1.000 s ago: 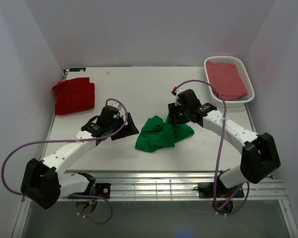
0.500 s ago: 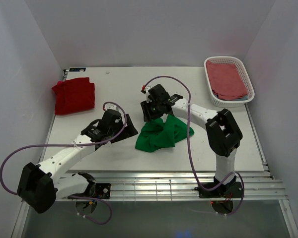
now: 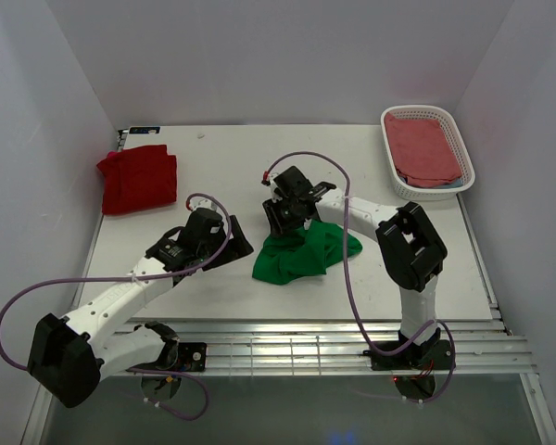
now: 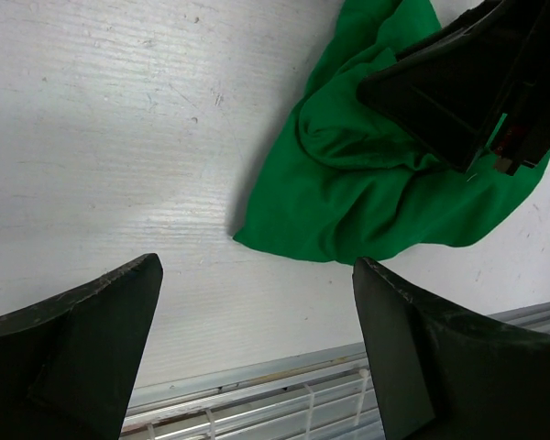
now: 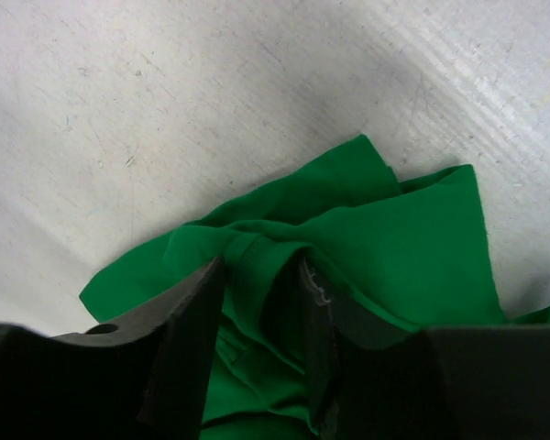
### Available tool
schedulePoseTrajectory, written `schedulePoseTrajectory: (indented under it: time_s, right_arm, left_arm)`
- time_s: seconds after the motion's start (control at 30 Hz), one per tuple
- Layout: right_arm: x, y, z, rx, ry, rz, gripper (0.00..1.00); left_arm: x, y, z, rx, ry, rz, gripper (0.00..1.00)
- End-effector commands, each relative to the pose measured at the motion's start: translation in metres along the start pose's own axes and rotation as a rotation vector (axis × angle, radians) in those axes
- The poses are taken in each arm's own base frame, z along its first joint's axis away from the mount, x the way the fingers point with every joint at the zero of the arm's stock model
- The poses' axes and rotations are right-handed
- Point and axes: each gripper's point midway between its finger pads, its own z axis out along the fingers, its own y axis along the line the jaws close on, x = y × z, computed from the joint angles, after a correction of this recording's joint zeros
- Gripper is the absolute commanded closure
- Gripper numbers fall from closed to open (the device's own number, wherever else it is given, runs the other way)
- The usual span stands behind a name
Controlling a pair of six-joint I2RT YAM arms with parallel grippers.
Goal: Fold and stack the t-shirts
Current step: Move the tshirt to the center of the board
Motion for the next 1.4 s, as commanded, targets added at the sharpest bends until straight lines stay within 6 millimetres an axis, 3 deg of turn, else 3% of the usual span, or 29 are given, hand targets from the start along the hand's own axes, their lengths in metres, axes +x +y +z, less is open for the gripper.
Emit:
schedulePoseTrajectory:
  time_s: [0.0, 0.07, 0.17, 0.27, 0.3, 0.37, 0.4, 0.43, 0.47, 0.53, 0.57, 0.67, 0.7, 0.73, 0.77, 0.8, 0.87, 0.93, 0.97, 1.1, 1.13, 1.23, 1.37]
  right_arm:
    - [-0.002, 0.014, -0.009, -0.034, -0.013, -0.02, 0.58]
    - [0.001, 0.018, -0.01, -0.039, -0.006, -0.029, 0.65]
    - [0.001, 0.022, -0.012, -0.036, -0.009, -0.045, 0.92]
    - [-0.021, 0.028, -0.03, -0.033, -0.056, -0.056, 0.92]
    - [-0.045, 0.033, -0.046, -0.021, -0.118, -0.068, 0.92]
    - [-0.069, 0.034, -0.073, 0.018, -0.159, -0.071, 0.92]
    - [-0.085, 0.038, -0.093, 0.025, -0.2, -0.081, 0.92]
    - [-0.125, 0.049, -0.132, 0.02, -0.311, -0.092, 0.92]
    - [-0.131, 0.049, -0.153, 0.045, -0.315, -0.093, 0.92]
    - [-0.16, 0.051, -0.205, 0.093, -0.423, -0.1, 0.92]
    - [-0.181, 0.054, -0.253, 0.121, -0.524, -0.097, 0.92]
    - [-0.198, 0.051, -0.335, 0.195, -0.711, -0.085, 0.92]
    - [-0.194, 0.05, -0.371, 0.21, -0.784, -0.076, 0.92]
    - [-0.19, 0.044, -0.387, 0.24, -0.815, -0.063, 0.92]
    - [-0.182, 0.037, -0.387, 0.275, -0.806, -0.06, 0.92]
    - [-0.172, 0.024, -0.412, 0.339, -0.846, -0.03, 0.92]
    - [-0.155, 0.002, -0.418, 0.45, -0.834, 0.007, 0.92]
    - [-0.128, -0.017, -0.404, 0.516, -0.768, 0.016, 0.92]
    - [-0.11, -0.028, -0.385, 0.548, -0.708, 0.029, 0.92]
    - [-0.075, -0.033, -0.344, 0.517, -0.598, 0.057, 0.92]
    - [-0.06, -0.038, -0.322, 0.517, -0.539, 0.054, 0.92]
    - [-0.039, -0.039, -0.293, 0.489, -0.47, 0.064, 0.92]
    - [-0.031, -0.03, -0.28, 0.423, -0.447, 0.07, 0.92]
  left_arm:
    - [0.004, 0.009, 0.0, -0.03, 0.0, -0.006, 0.05]
    - [0.004, 0.01, -0.001, -0.029, -0.003, -0.008, 0.05]
    - [0.002, 0.012, -0.003, -0.034, -0.02, -0.01, 0.04]
    - [0.0, 0.012, -0.004, -0.037, -0.029, -0.01, 0.04]
    - [0.0, 0.013, -0.003, -0.041, -0.028, -0.01, 0.04]
    - [0.001, 0.013, -0.001, -0.046, -0.023, -0.006, 0.04]
    - [0.001, 0.014, -0.001, -0.049, -0.02, -0.007, 0.04]
    - [0.002, 0.014, 0.0, -0.048, -0.017, -0.007, 0.04]
    - [0.002, 0.014, 0.0, -0.048, -0.019, -0.01, 0.04]
    - [0.001, 0.014, 0.0, -0.049, -0.025, -0.016, 0.04]
    - [-0.001, 0.013, 0.0, -0.048, -0.033, -0.019, 0.04]
    - [-0.009, 0.012, -0.004, -0.049, -0.07, -0.03, 0.04]
    - [-0.011, 0.012, -0.006, -0.049, -0.082, -0.036, 0.04]
    - [-0.015, 0.01, -0.01, -0.038, -0.102, -0.043, 0.04]
    - [-0.019, 0.011, -0.012, -0.046, -0.122, -0.046, 0.04]
    - [-0.022, 0.01, -0.014, -0.044, -0.136, -0.052, 0.04]
    - [-0.029, 0.009, -0.023, -0.034, -0.173, -0.073, 0.04]
    - [-0.036, 0.009, -0.031, -0.031, -0.211, -0.09, 0.04]
    - [-0.042, 0.006, -0.039, -0.015, -0.236, -0.1, 0.04]
    - [-0.055, -0.003, -0.054, 0.019, -0.283, -0.103, 0.04]
    - [-0.056, -0.003, -0.054, 0.016, -0.284, -0.097, 0.04]
    - [-0.052, -0.007, -0.046, 0.011, -0.241, -0.067, 0.04]
    - [-0.033, -0.006, -0.012, -0.024, -0.121, -0.002, 0.05]
